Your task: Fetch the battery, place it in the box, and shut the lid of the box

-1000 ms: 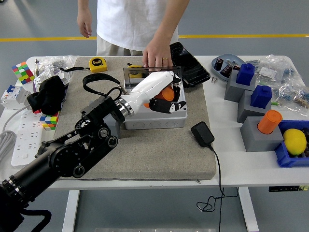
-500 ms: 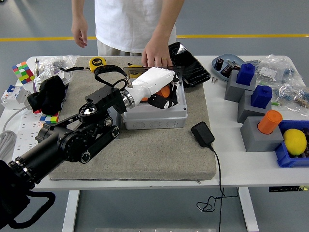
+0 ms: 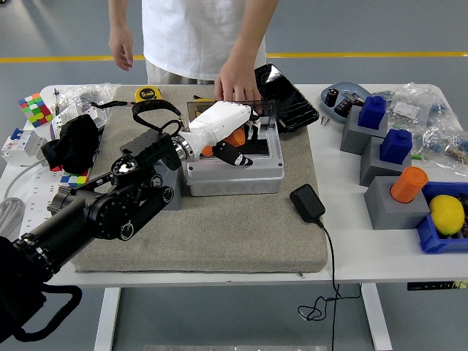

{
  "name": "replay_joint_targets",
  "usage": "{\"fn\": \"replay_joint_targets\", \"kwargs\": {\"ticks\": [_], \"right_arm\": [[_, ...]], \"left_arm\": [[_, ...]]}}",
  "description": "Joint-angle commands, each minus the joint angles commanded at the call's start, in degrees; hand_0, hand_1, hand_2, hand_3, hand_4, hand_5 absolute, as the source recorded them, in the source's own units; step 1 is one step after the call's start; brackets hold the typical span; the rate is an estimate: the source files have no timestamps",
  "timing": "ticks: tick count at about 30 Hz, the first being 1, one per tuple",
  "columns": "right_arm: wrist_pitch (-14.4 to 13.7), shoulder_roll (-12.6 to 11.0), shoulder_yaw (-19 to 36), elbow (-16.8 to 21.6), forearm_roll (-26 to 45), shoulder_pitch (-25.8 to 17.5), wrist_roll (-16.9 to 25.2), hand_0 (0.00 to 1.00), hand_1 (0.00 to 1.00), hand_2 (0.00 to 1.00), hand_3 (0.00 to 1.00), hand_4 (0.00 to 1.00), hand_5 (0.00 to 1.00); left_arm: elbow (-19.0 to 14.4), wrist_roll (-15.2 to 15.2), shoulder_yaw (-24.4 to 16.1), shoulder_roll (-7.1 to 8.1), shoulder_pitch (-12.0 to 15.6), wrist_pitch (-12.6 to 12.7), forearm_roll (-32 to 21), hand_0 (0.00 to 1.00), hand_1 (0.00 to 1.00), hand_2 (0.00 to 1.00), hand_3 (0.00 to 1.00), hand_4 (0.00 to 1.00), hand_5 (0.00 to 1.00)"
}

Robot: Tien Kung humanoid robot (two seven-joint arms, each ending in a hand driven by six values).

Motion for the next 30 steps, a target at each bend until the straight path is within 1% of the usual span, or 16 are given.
{"fn": "replay_joint_targets", "kwargs": {"ticks": [5,6,11,12,17,18,20,23,24,29,30], "right_arm": [[0.0,0.0,-0.1,0.0,-0.1,0.0,0.0,0.654,0.649,0.675,0.595,0.998,0.585],[0.0,0.0,-0.1,0.0,0.0,0.1,0.0,0.654,0.648,0.675,0.594,0.998,0.585],[0.0,0.0,-0.2,0.0,0.0,0.1,0.0,0.654,0.648,0.675,0.594,0.998,0.585],[0.0,0.0,-0.2,0.0,0.1,0.1,0.0,0.654,0.648,0.675,0.594,0.998,0.585],[0.0,0.0,-0.3,0.0,0.1,0.1,0.1,0.654,0.648,0.675,0.594,0.998,0.585],[0.0,0.0,-0.2,0.0,0.1,0.1,0.0,0.654,0.648,0.676,0.594,0.998,0.585],[0.0,0.0,-0.2,0.0,0.2,0.0,0.1,0.654,0.648,0.676,0.594,0.998,0.585],[0.0,0.1,-0.1,0.0,0.3,-0.1,0.1,0.654,0.648,0.676,0.594,0.998,0.585],[-0.1,0.1,-0.1,0.0,0.4,-0.1,0.2,0.654,0.648,0.676,0.594,0.998,0.584],[-0.1,0.2,0.3,0.0,0.1,-0.4,0.1,0.654,0.648,0.676,0.594,0.998,0.584],[-0.1,0.2,0.3,0.0,0.2,-0.4,0.1,0.654,0.648,0.675,0.594,0.998,0.585]], "left_arm": [[0.1,-0.7,-0.1,0.00,-0.1,0.6,0.5,0.230,0.281,0.292,0.424,0.998,0.084],[0.1,-0.8,-0.1,0.00,0.0,0.7,0.5,0.396,0.597,0.585,0.705,0.998,0.094],[0.0,-1.3,-0.2,0.00,0.1,0.7,0.8,0.396,0.597,0.585,0.705,0.998,0.094],[0.1,-1.4,-0.2,0.00,0.2,0.6,0.9,0.725,0.795,0.812,0.836,0.998,0.150],[0.1,-2.0,-0.4,0.00,0.4,0.7,0.8,0.725,0.795,0.812,0.836,0.998,0.150],[-0.1,-2.0,-0.4,0.00,0.5,0.7,0.7,0.869,0.963,0.983,0.982,0.998,0.224],[-0.8,-1.8,-0.6,0.00,0.9,0.6,0.5,0.869,0.963,0.983,0.982,0.998,0.224],[-2.7,-1.4,-1.0,0.00,1.9,0.4,0.0,0.869,0.963,0.983,0.982,0.998,0.224],[-3.5,-1.3,-1.3,0.00,2.3,0.4,-0.2,0.842,0.928,0.967,0.967,0.998,0.185],[-8.4,-1.1,-3.4,0.00,4.3,0.9,-1.0,0.842,0.928,0.967,0.967,0.998,0.185],[-9.1,-1.0,-3.9,0.00,4.5,1.0,-1.0,0.792,0.857,0.902,0.930,0.998,0.219]]}}
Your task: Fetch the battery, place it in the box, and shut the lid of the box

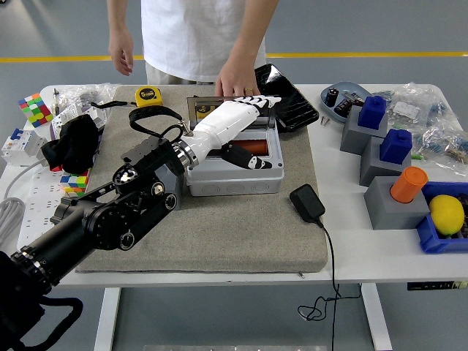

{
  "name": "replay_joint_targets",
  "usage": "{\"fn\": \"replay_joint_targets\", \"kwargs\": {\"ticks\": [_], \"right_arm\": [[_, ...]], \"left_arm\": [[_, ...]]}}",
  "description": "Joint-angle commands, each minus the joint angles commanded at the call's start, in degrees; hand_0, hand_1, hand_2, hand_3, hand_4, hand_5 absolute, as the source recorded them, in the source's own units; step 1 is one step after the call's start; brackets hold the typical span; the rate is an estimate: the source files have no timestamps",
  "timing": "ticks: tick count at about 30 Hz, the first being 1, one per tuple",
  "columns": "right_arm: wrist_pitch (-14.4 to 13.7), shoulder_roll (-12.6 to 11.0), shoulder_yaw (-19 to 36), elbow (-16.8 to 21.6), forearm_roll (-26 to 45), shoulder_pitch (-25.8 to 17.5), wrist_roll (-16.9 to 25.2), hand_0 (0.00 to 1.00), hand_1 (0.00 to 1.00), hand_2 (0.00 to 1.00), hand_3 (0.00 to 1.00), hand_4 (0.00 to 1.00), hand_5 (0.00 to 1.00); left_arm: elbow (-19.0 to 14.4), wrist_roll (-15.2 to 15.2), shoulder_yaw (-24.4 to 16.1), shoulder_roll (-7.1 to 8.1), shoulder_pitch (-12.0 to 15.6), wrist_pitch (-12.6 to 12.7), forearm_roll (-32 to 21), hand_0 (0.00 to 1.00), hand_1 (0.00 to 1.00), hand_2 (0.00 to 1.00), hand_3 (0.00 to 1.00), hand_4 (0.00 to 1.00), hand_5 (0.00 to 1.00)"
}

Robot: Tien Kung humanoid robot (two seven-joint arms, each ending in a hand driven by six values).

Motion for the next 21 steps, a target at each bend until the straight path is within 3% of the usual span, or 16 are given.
{"fn": "replay_joint_targets", "kwargs": {"ticks": [5,6,15,21], "right_arm": [[0.0,0.1,-0.3,0.0,0.4,0.1,0.1,0.654,0.648,0.675,0.594,0.998,0.585],[0.0,0.1,-0.4,0.0,0.6,0.1,0.2,0.654,0.648,0.675,0.594,0.998,0.584],[0.0,0.1,-0.4,0.0,0.7,0.0,0.1,0.653,0.648,0.674,0.594,0.998,0.585],[-0.1,0.0,-1.2,0.0,1.6,-0.2,0.4,0.653,0.648,0.674,0.595,0.998,0.585]], "left_arm": [[-1.7,1.4,-3.4,0.00,0.2,-0.1,0.2,0.792,0.857,0.902,0.930,0.998,0.219],[-1.7,2.1,-4.2,0.00,0.2,-0.5,0.4,0.801,0.846,0.871,0.871,0.998,0.373],[0.0,9.6,-9.0,0.00,-0.2,-5.4,3.2,0.811,0.854,0.865,0.861,0.998,0.403],[-2.4,14.5,-9.4,0.00,0.7,-8.9,2.7,0.794,0.845,0.852,0.849,0.998,0.416]]}}
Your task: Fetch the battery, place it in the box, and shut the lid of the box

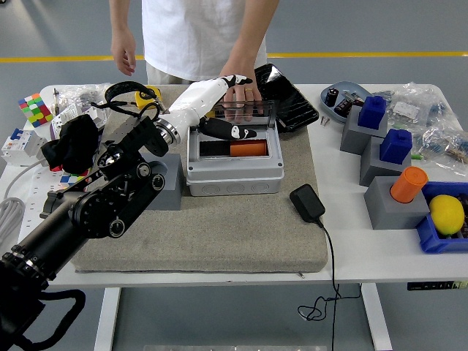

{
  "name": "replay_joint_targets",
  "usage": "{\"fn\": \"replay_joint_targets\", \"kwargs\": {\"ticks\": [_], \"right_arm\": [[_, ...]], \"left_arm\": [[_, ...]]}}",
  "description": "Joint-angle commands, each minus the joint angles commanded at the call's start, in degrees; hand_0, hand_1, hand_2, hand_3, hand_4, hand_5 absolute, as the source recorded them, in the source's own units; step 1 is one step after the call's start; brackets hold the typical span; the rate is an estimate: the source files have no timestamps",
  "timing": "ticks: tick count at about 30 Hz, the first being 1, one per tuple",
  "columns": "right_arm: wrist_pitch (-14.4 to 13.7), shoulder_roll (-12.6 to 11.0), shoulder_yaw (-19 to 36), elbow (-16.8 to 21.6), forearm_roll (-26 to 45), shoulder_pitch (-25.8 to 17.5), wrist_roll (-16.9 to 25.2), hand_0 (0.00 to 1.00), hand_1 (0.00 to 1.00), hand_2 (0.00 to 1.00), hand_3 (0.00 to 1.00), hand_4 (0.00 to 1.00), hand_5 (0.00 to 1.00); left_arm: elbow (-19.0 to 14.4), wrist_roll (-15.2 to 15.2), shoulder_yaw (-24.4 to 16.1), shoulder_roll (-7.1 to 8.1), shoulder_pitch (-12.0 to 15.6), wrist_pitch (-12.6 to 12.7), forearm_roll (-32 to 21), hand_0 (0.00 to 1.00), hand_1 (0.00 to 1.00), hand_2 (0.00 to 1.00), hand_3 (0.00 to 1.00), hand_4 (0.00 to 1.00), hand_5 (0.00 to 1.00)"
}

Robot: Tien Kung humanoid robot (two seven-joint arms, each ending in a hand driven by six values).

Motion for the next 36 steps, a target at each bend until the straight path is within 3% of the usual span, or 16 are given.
{"fn": "replay_joint_targets", "kwargs": {"ticks": [5,13,21,25,31,36], "right_arm": [[0.0,0.0,-0.4,0.0,0.5,0.0,0.2,0.653,0.648,0.674,0.594,0.998,0.585],[-0.1,-0.1,-0.2,0.0,0.6,-0.2,0.3,0.650,0.648,0.674,0.594,0.998,0.585],[0.0,-0.1,-0.1,0.0,0.5,-0.4,0.3,0.651,0.648,0.674,0.594,0.998,0.585],[0.0,-0.1,-0.1,0.0,0.6,-0.5,0.3,0.651,0.648,0.674,0.594,0.998,0.585],[-0.1,-0.1,-0.2,0.0,0.7,-0.4,0.4,0.652,0.648,0.674,0.595,0.998,0.585],[-0.1,0.0,-0.2,0.0,0.8,-0.3,0.5,0.651,0.648,0.674,0.594,0.998,0.585]], "left_arm": [[-3.0,4.5,1.2,0.00,0.5,-2.8,-0.9,0.755,0.814,0.827,0.848,0.998,0.444],[-10.3,15.3,3.2,0.00,2.2,-9.8,-3.3,0.746,0.803,0.820,0.855,0.998,0.467],[-16.3,21.3,4.4,0.02,4.6,-13.3,-5.8,0.679,0.753,0.784,0.860,0.998,0.503],[-18.5,24.5,5.4,0.73,5.8,-15.4,-7.3,0.679,0.753,0.784,0.860,0.998,0.503],[-19.4,25.0,6.0,1.75,7.2,-15.6,-9.5,0.667,0.744,0.777,0.858,0.998,0.522],[-22.0,19.7,2.8,2.41,10.3,-12.0,-12.6,0.665,0.740,0.774,0.853,0.998,0.530]]}}
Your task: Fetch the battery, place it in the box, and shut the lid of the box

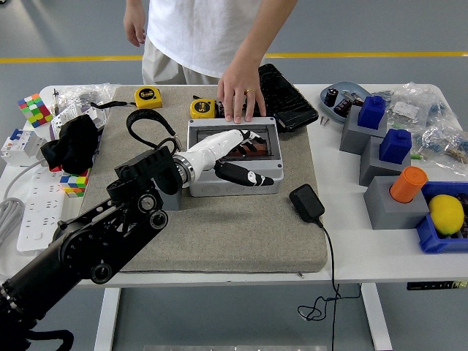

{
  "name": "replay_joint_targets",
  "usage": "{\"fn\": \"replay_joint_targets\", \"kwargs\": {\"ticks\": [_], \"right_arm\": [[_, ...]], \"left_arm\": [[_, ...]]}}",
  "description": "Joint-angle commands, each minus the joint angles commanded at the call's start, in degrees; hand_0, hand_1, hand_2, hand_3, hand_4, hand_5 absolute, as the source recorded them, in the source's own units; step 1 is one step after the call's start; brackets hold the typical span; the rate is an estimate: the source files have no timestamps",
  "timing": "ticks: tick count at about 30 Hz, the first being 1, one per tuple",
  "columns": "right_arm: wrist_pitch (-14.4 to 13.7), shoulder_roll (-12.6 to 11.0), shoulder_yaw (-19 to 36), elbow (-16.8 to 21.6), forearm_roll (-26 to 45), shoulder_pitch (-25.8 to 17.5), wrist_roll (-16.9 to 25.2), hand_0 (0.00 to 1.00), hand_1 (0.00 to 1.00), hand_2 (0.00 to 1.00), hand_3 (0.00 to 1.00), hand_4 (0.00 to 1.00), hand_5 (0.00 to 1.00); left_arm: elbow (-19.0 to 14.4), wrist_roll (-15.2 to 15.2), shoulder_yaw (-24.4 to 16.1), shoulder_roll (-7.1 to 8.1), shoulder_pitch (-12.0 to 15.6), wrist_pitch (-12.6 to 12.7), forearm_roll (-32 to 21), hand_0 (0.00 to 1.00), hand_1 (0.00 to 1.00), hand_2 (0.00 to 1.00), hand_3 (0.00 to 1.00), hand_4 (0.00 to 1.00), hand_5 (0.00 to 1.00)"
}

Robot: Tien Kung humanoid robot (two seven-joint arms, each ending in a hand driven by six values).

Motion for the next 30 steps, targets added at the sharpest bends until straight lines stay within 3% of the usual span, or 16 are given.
{"fn": "replay_joint_targets", "kwargs": {"ticks": [10,15,19,25,30], "right_arm": [[0.0,0.1,0.6,0.0,-0.6,-0.3,-0.1,0.652,0.648,0.675,0.594,0.998,0.585],[0.0,0.1,0.4,0.0,-0.4,-0.2,0.0,0.649,0.648,0.674,0.595,0.998,0.585],[0.0,0.1,0.6,0.0,-0.5,-0.1,0.0,0.649,0.648,0.674,0.595,0.998,0.585],[-0.1,0.0,1.0,0.0,-0.7,-0.1,-0.1,0.649,0.648,0.675,0.594,0.998,0.585],[0.0,-0.1,1.2,0.0,-0.8,0.0,-0.1,0.649,0.648,0.675,0.594,0.998,0.585]], "left_arm": [[-5.3,-13.4,-7.2,0.82,7.0,7.8,-11.6,0.631,0.732,0.760,0.821,0.998,0.527],[-6.1,-23.0,-11.8,0.78,11.3,13.0,-21.7,0.649,0.729,0.743,0.793,0.998,0.522],[-5.8,-30.5,-16.6,0.57,14.4,13.3,-31.4,0.649,0.729,0.743,0.793,0.998,0.522],[-5.0,-32.9,-23.4,0.60,17.6,12.2,-44.9,0.656,0.728,0.736,0.789,0.998,0.535],[-5.1,-34.0,-28.2,0.71,20.2,11.8,-45.7,0.655,0.724,0.733,0.785,0.998,0.542]]}}
